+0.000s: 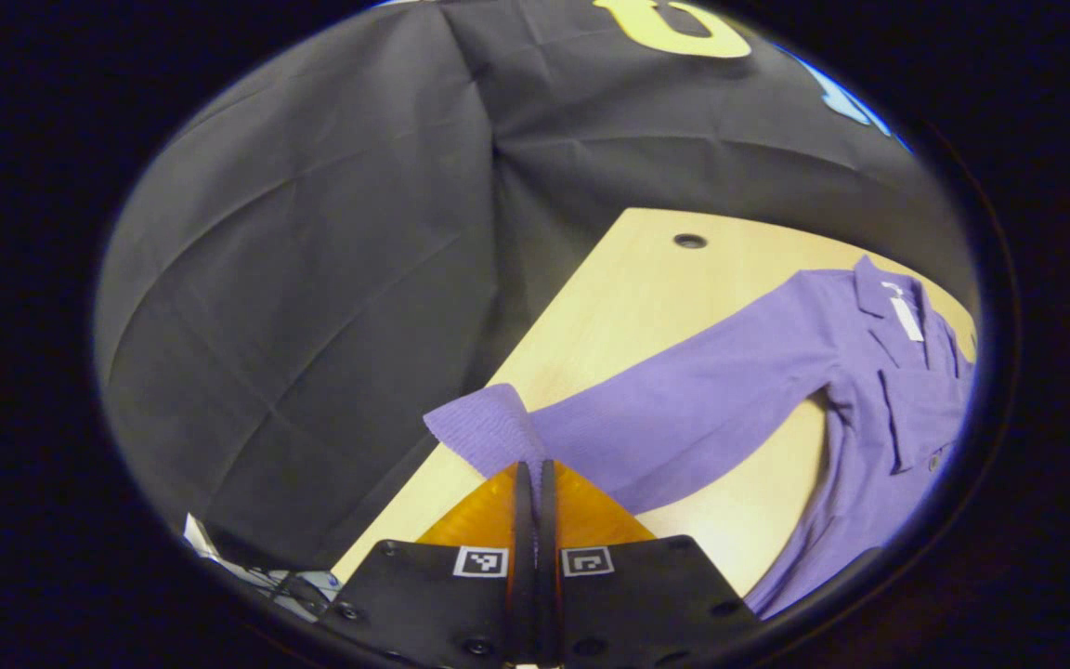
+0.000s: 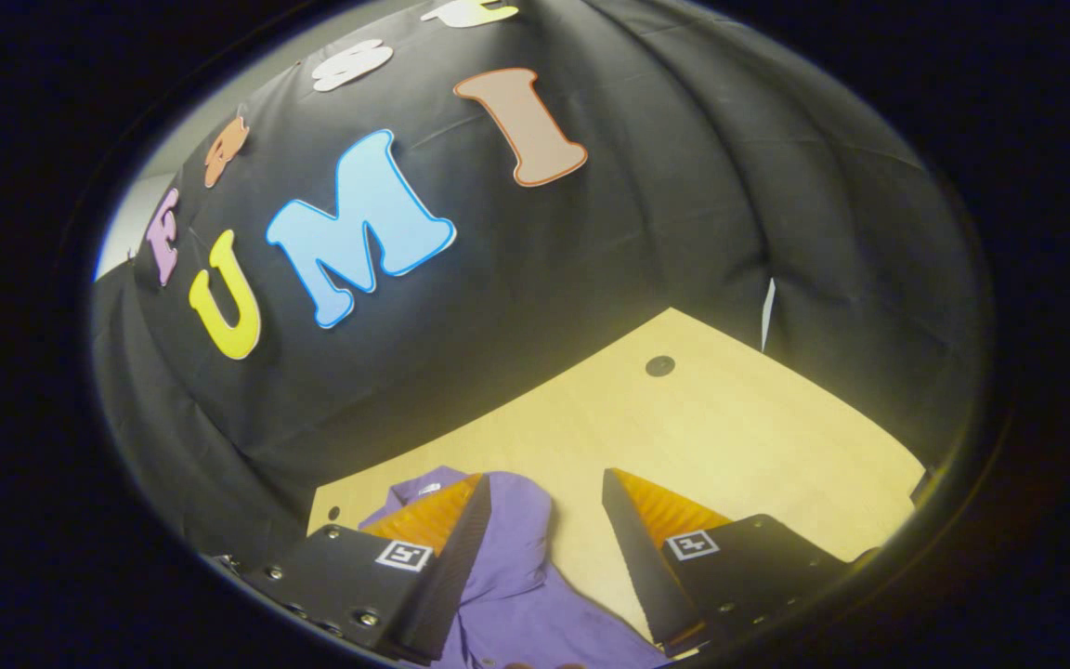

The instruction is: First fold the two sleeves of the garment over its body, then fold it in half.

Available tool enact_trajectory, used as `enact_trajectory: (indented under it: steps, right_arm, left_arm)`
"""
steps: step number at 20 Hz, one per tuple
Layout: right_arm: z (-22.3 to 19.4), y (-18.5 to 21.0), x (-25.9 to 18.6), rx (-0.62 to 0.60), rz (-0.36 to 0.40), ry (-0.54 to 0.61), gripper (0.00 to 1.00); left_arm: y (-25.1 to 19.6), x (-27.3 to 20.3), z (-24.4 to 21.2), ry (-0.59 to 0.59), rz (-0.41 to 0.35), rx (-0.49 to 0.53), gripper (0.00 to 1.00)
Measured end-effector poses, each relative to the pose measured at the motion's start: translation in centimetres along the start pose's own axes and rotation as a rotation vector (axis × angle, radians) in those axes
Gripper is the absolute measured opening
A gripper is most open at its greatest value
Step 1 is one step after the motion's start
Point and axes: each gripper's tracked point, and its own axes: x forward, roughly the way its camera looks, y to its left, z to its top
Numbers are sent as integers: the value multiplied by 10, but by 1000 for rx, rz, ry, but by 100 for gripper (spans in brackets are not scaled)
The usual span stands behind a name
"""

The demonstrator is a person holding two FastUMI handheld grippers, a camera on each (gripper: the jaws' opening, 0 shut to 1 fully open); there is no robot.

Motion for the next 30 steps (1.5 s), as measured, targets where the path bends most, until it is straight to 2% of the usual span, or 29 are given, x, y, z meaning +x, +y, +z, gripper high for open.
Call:
enact_trajectory:
  steps: [6, 10, 14, 18, 21, 24, 30]
  right_arm:
    - [-5, -8, 0, -32, 2, 18, 76]
    - [-10, -15, 0, -37, 6, 36, 76]
    - [-12, -24, -2, -32, 7, 50, 76]
    - [-14, -35, -5, -25, 1, 60, 76]
    - [-16, -44, -7, -20, -7, 73, 76]
    - [-19, -53, -10, -25, -20, 91, 76]
    - [-22, -73, -16, -16, -36, 118, 76]
  left_arm:
    - [-79, -30, 56, -116, -119, 113, 7]
    - [-159, -70, 99, -218, -232, 180, 7]
    - [-243, -115, 120, -331, -364, 328, 6]
    - [-332, -156, 119, -407, -517, 434, 6]
    - [-383, -178, 111, -417, -609, 466, 6]
    - [-434, -201, 106, -416, -665, 457, 6]
    - [-499, -213, 87, -391, -734, 477, 7]
